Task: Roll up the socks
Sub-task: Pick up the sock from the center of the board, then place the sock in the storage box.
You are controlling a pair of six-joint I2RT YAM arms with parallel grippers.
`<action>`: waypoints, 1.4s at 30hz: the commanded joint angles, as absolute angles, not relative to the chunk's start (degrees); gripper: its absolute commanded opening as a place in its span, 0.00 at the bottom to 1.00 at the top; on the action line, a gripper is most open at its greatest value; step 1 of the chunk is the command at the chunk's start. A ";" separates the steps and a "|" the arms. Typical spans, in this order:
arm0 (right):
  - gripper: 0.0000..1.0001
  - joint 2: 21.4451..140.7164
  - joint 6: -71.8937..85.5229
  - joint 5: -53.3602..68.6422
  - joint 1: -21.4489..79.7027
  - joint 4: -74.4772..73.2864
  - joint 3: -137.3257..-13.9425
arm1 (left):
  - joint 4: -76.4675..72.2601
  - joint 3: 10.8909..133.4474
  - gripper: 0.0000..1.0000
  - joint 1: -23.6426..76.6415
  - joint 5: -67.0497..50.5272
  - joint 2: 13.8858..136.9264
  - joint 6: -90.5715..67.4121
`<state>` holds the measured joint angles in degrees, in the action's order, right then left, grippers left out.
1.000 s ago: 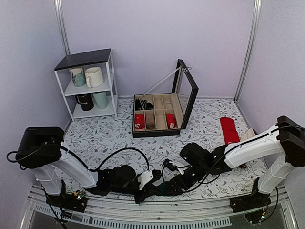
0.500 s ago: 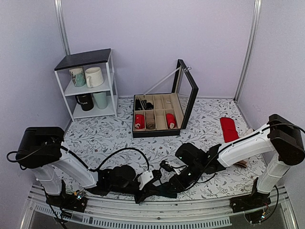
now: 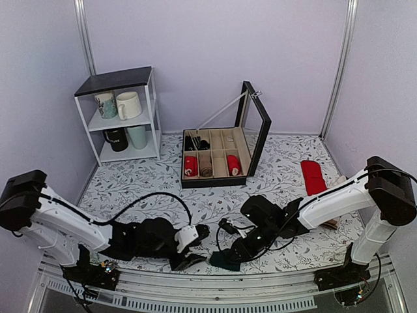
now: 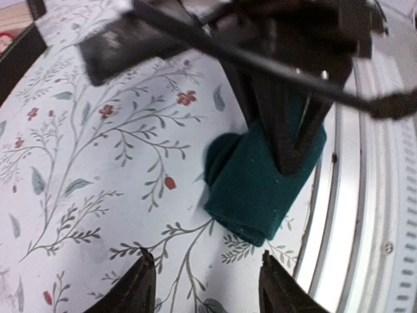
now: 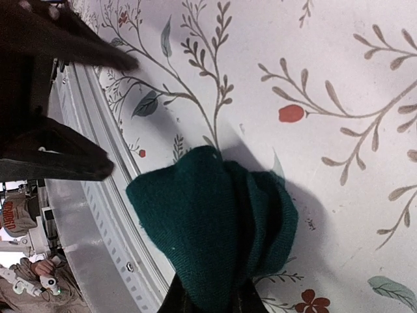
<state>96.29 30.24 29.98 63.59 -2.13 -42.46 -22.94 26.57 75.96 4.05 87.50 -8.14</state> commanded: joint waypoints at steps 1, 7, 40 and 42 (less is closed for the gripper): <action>0.00 94.61 31.20 26.28 62.49 -2.70 -41.35 | -15.03 24.67 0.60 73.93 8.76 77.29 -4.74; 0.00 90.80 31.04 21.98 61.08 -4.77 -44.74 | -12.51 20.05 0.82 72.20 11.64 64.80 -6.50; 0.00 117.65 41.60 -18.66 46.86 -5.32 -89.26 | -11.34 17.59 0.99 69.96 7.52 56.21 -5.40; 0.00 119.82 41.51 -19.67 46.87 -6.03 -91.48 | -11.95 17.51 0.99 69.96 6.33 56.72 -5.45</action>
